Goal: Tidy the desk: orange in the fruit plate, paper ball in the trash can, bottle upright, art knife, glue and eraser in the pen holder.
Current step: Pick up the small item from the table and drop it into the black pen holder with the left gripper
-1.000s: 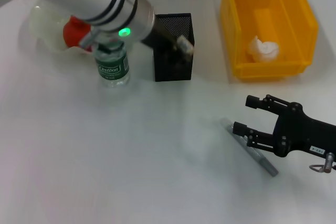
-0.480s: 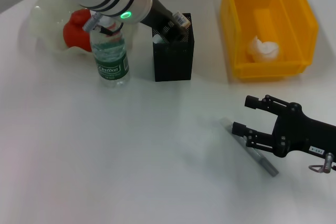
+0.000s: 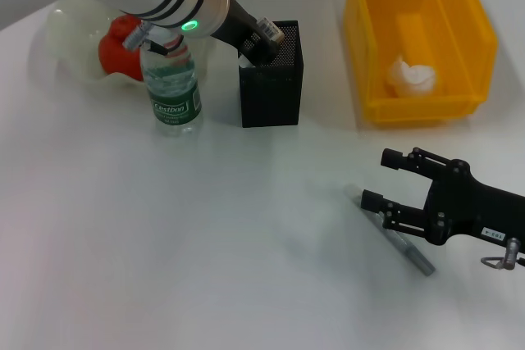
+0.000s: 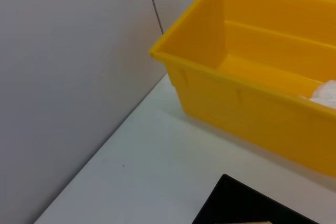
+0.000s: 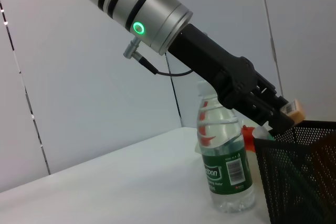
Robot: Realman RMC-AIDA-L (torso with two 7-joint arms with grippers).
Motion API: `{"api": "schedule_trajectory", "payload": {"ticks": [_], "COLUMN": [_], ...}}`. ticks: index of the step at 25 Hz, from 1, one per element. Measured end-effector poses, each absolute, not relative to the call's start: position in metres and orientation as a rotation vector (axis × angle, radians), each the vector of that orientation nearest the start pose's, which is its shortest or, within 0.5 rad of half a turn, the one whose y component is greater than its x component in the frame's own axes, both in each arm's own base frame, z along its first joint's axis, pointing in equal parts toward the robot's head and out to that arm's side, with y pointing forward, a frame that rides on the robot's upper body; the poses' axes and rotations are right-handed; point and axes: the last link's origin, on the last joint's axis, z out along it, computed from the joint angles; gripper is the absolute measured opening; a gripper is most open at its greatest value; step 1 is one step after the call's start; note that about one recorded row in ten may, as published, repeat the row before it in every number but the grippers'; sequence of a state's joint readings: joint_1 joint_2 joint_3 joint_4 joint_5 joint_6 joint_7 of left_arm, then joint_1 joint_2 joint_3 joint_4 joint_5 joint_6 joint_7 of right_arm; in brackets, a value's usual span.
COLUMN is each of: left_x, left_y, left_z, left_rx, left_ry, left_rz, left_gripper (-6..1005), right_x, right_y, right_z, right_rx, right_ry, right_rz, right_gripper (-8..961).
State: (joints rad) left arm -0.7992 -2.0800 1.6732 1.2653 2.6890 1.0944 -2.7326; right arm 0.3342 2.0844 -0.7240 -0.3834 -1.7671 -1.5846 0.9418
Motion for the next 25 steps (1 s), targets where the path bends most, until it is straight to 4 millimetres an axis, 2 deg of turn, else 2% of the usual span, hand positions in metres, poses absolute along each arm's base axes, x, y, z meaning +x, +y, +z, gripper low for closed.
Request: {"api": "schedule_trajectory", "payload": {"ticks": [25], "left_x": [-0.0833], "left_y": [0.4107], "left_z": [-0.0462], "left_rx": [-2.458], "left_ry": [-0.41], "left_rz": [0.225], "left_gripper": [463], "right_x": [0.3066], "right_y": [0.2584], "right_z": [-0.0327], "right_rx": [-2.546], "right_ry": [0.551], "right_rz": [0.905], "right_gripper": [762]}}
